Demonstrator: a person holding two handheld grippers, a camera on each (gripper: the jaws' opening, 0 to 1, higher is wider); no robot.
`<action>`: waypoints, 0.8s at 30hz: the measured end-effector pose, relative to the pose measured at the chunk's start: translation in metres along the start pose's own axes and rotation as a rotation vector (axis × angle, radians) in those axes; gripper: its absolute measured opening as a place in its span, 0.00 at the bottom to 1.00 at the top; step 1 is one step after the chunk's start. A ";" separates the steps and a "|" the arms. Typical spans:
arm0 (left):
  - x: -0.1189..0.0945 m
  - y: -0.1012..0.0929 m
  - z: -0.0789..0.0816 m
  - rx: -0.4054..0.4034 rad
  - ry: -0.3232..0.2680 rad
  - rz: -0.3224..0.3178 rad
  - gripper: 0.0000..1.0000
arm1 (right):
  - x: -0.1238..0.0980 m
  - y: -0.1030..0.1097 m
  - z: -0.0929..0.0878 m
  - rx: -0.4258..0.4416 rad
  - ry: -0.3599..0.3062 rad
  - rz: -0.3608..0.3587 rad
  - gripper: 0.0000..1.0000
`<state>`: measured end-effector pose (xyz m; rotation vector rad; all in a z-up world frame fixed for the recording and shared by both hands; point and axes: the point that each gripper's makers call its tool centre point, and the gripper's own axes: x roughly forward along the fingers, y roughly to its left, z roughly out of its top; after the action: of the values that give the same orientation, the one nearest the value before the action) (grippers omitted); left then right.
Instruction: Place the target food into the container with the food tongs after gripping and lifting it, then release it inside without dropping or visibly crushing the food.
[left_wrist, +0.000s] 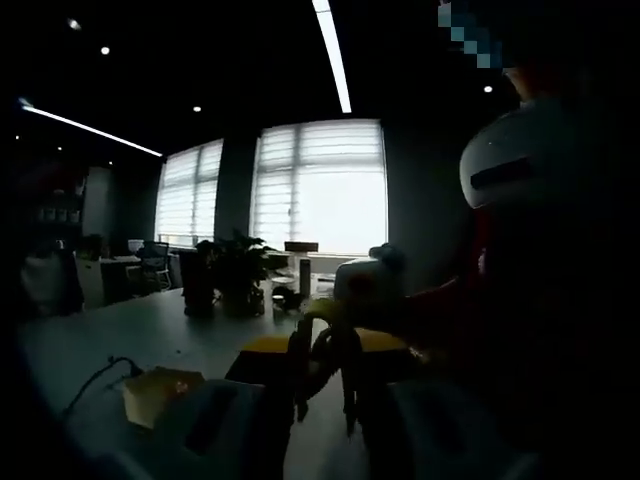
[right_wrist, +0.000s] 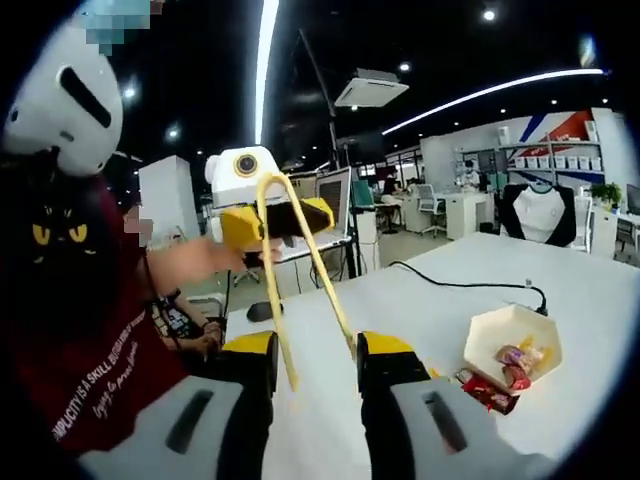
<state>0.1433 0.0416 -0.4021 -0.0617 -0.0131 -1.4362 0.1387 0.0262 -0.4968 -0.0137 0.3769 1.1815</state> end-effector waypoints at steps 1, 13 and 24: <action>-0.003 0.002 0.000 -0.005 -0.005 0.010 0.21 | -0.002 -0.003 -0.005 -0.001 0.012 -0.019 0.29; -0.007 0.018 -0.024 -0.099 -0.007 0.055 0.21 | -0.029 -0.007 0.034 0.183 -0.256 -0.058 0.33; 0.007 -0.001 -0.007 -0.105 -0.047 -0.038 0.22 | -0.017 0.019 0.069 0.132 -0.329 0.014 0.23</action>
<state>0.1433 0.0345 -0.4090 -0.1829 0.0226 -1.4729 0.1351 0.0323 -0.4233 0.2949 0.1641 1.1472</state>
